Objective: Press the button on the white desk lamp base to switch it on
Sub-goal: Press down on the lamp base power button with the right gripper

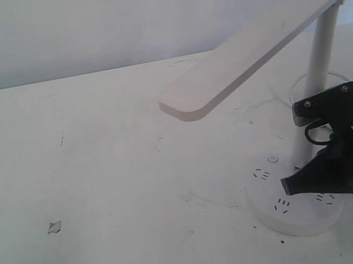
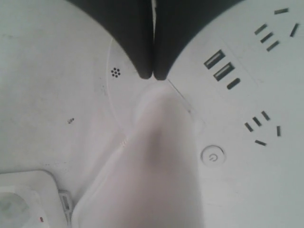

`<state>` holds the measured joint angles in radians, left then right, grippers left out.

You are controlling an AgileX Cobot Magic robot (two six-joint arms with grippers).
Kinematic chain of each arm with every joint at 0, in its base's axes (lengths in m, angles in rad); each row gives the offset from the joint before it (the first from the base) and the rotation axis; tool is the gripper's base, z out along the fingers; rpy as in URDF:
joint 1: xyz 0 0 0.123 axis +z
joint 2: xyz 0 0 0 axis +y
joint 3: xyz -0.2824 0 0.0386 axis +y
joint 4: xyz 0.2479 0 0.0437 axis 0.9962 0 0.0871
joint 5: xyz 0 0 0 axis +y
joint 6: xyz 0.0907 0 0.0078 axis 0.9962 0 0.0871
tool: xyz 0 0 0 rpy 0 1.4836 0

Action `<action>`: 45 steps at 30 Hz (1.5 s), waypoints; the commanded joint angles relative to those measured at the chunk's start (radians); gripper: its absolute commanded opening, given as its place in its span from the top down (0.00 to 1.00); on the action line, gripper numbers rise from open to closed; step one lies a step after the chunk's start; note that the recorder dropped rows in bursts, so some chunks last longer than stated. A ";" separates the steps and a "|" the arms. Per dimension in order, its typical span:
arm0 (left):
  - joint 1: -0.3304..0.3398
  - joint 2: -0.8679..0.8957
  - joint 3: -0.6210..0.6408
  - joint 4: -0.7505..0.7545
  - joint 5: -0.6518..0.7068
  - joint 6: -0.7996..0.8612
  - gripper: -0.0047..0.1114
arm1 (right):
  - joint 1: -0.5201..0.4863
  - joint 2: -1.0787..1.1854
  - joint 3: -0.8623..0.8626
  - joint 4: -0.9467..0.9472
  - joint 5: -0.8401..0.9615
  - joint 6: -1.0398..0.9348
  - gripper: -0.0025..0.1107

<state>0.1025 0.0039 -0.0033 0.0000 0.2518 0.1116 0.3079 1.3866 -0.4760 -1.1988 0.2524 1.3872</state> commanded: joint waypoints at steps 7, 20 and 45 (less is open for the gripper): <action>-0.009 -0.004 0.003 -0.006 0.001 -0.003 0.96 | 0.000 0.000 0.001 0.199 0.065 -0.197 0.98; -0.009 -0.004 0.003 -0.006 0.001 -0.003 0.96 | 0.000 0.072 -0.029 0.122 0.057 -0.195 0.98; -0.009 -0.004 0.003 -0.006 0.001 -0.003 0.96 | 0.000 0.073 -0.051 0.073 0.081 -0.166 0.98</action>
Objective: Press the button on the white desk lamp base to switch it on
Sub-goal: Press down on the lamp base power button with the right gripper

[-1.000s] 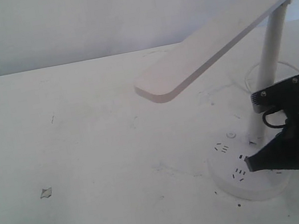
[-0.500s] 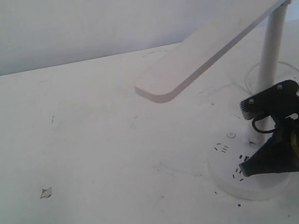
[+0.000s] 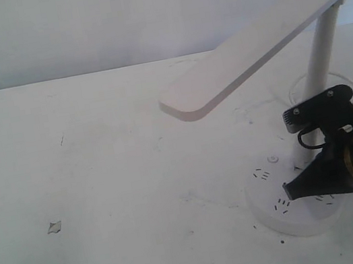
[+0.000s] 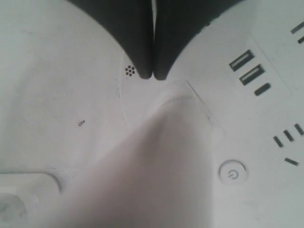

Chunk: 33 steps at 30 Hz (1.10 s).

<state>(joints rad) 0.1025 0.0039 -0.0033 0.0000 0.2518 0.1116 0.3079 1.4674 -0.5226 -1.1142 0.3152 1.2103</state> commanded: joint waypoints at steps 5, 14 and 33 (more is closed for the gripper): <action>-0.009 -0.004 0.003 -0.006 0.001 -0.003 0.96 | 0.000 -0.007 -0.005 -0.026 0.020 0.019 0.98; -0.009 -0.004 0.003 -0.006 0.001 -0.003 0.96 | 0.000 0.074 -0.005 -0.062 -0.015 0.077 0.98; -0.009 -0.004 0.003 -0.006 0.001 -0.003 0.96 | -0.074 0.131 -0.005 0.008 -0.173 0.106 0.98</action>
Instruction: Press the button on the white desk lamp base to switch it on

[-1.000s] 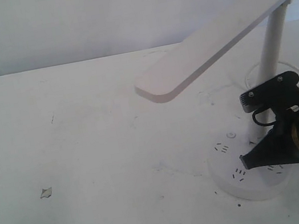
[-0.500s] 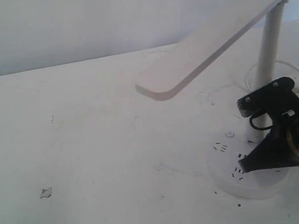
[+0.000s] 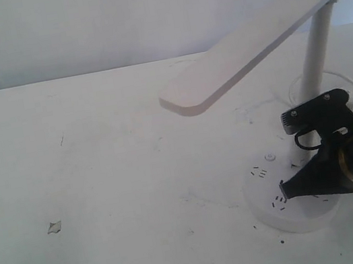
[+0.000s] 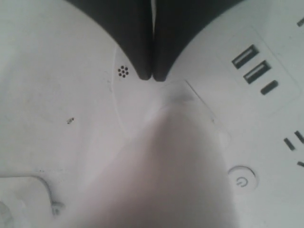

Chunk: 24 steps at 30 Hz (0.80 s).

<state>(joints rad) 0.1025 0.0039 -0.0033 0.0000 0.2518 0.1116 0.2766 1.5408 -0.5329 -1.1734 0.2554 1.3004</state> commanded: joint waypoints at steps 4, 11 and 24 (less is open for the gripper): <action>-0.009 -0.004 0.003 -0.006 0.001 -0.003 0.96 | -0.058 0.114 0.011 0.083 -0.181 0.016 0.98; -0.009 -0.004 0.003 -0.006 0.001 -0.003 0.96 | -0.058 0.117 0.011 0.083 -0.186 0.012 0.98; -0.009 -0.004 0.003 -0.006 0.001 -0.003 0.96 | -0.056 -0.440 0.071 0.081 -0.369 0.005 0.98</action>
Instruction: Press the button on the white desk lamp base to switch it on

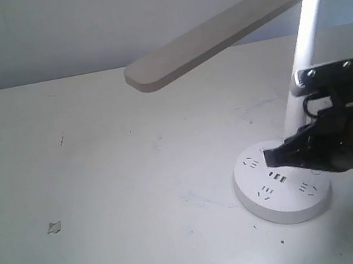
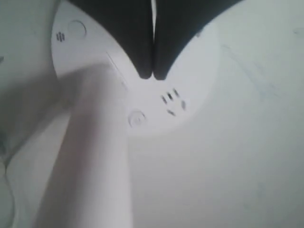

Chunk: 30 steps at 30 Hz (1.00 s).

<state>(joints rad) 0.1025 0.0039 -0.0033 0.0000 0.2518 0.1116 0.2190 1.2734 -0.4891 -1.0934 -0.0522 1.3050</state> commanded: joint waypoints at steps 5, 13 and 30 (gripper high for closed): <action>-0.009 -0.004 0.003 -0.006 0.001 -0.003 0.96 | 0.002 -0.487 0.075 -0.014 -0.189 -0.007 0.98; -0.009 -0.004 0.003 -0.006 0.001 -0.003 0.96 | 0.002 -0.906 0.136 -0.247 -0.304 -0.007 0.98; -0.009 -0.004 0.003 -0.006 0.001 -0.003 0.96 | 0.002 -1.273 0.212 -0.450 -0.192 0.086 0.98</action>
<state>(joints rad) 0.1025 0.0039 -0.0033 0.0000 0.2518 0.1116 0.2190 0.0056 -0.2866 -1.5362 -0.2729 1.3854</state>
